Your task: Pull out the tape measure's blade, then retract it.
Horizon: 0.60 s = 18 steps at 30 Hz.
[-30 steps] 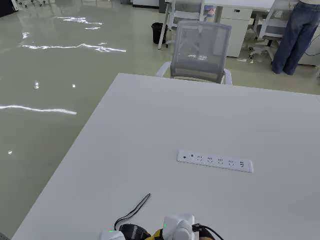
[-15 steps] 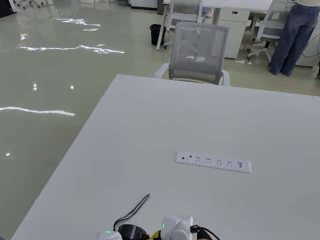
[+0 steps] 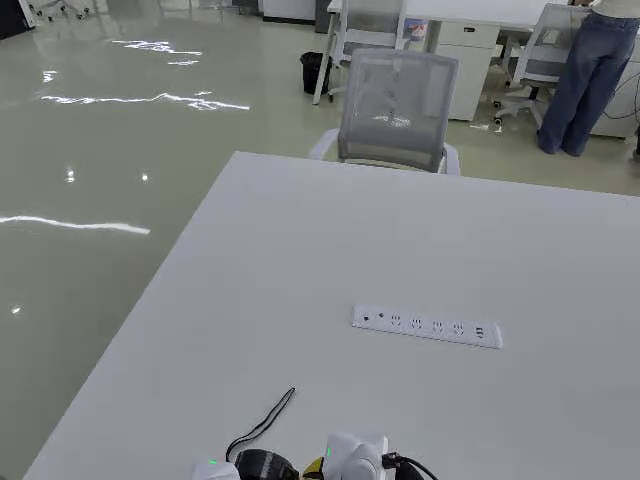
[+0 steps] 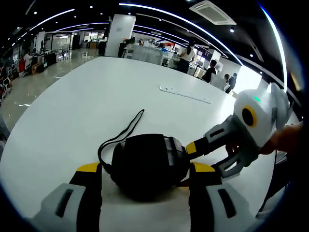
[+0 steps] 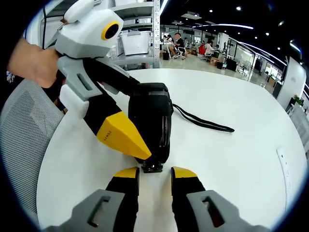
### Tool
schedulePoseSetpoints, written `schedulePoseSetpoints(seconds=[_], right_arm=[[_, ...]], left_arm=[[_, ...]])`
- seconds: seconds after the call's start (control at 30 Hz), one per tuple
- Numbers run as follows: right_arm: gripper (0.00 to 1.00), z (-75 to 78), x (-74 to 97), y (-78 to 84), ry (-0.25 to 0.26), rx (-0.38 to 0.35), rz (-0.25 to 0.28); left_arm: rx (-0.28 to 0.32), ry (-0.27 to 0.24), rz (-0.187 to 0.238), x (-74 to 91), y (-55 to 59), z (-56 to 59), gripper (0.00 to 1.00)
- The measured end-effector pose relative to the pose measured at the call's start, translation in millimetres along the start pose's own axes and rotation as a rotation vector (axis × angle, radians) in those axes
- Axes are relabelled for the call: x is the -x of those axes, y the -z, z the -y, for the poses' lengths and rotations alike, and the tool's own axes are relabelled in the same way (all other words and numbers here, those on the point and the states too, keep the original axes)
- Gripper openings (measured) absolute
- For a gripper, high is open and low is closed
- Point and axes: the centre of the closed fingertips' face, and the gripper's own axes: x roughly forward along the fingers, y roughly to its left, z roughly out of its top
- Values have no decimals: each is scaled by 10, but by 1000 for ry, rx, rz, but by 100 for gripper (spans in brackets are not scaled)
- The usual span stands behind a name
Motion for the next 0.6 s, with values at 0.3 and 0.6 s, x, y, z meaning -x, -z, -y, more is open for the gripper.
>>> schedulePoseSetpoints(seconds=[0.3,0.6], right_arm=[[28,-6,160,-35,38,-14,30],[35,-17,492,-26,104,-74,55]], left_arm=[[-84,59,3,122,-13,3,75],[-222,143,-14,282,3,39,78]])
